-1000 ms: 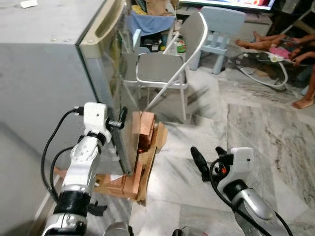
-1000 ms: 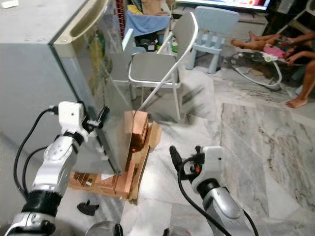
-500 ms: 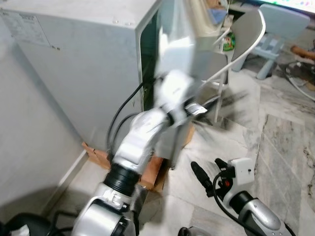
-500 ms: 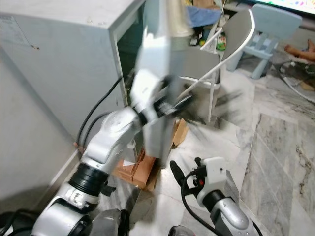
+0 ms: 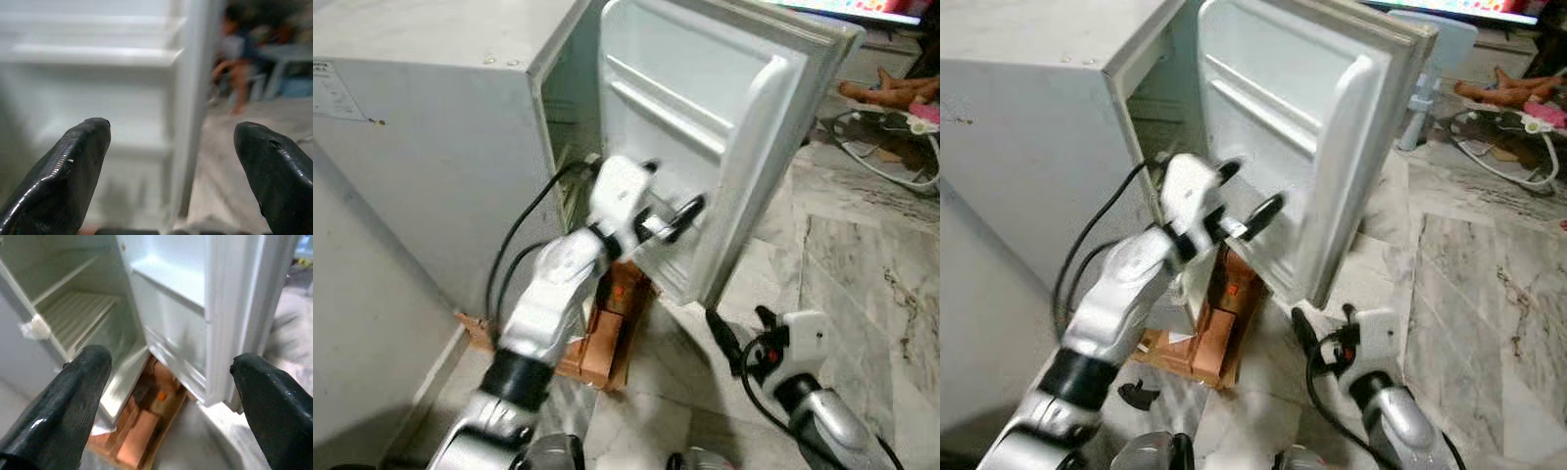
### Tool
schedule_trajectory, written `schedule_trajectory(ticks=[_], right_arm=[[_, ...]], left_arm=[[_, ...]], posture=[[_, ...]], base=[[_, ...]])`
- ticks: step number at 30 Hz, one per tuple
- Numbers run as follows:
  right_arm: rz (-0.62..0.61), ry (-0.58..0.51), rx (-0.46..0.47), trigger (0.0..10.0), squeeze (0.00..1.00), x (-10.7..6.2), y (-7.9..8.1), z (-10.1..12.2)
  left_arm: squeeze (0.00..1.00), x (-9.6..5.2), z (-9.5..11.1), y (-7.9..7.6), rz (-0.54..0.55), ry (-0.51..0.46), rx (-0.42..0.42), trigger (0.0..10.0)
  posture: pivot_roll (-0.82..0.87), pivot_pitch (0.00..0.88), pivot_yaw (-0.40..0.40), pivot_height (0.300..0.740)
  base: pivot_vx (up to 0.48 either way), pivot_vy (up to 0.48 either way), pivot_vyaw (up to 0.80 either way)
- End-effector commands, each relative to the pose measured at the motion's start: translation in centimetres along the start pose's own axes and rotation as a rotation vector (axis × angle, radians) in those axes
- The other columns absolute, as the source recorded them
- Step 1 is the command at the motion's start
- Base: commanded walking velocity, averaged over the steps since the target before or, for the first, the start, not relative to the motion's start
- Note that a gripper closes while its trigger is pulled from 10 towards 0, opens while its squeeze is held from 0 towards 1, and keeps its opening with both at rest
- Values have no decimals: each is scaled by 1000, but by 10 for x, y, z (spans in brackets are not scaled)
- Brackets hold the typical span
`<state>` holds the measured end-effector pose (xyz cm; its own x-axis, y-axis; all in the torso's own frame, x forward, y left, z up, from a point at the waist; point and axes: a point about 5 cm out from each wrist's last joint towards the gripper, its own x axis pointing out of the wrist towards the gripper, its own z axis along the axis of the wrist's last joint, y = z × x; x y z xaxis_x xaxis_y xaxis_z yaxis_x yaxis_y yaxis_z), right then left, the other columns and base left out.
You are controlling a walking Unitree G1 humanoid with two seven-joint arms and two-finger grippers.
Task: Restocking fridge
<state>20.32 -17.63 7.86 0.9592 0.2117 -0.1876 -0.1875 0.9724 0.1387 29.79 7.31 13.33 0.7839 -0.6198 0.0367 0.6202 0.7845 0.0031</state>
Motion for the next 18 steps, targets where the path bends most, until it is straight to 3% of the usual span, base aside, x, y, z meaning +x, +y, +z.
schedule_trajectory(ticks=[1, 2, 5, 10, 18], right_arm=[[-54, -8, -3, 10000, 0, 1, -7, 1], [-66, -18, 0, 10000, 0, 3, -7, 1], [-72, -25, 5, 10000, 0, 8, -5, 3], [-67, -83, 16, 10000, 0, 27, 5, 16], [-22, -135, -7, 10000, 0, 36, 14, 30]], left_arm=[[0, -8, 1, 6, 40, -5, 18, 10000], [0, -19, -6, 10, 75, 17, 22, 10000], [0, -30, -14, 11, 97, 48, 72, 10000], [0, -38, -12, 11, 142, 39, 129, 10000], [0, -52, -12, 14, 256, 52, 97, 10000]], posture=[[-12, 34, 29, 740], [-11, 33, 26, 740], [6, 27, 12, 740], [44, 35, 11, 740], [81, 66, 12, 740]], base=[[0, -446, 0], [0, -446, 0], [0, -434, 0], [49, -420, 0], [282, -383, 0]])
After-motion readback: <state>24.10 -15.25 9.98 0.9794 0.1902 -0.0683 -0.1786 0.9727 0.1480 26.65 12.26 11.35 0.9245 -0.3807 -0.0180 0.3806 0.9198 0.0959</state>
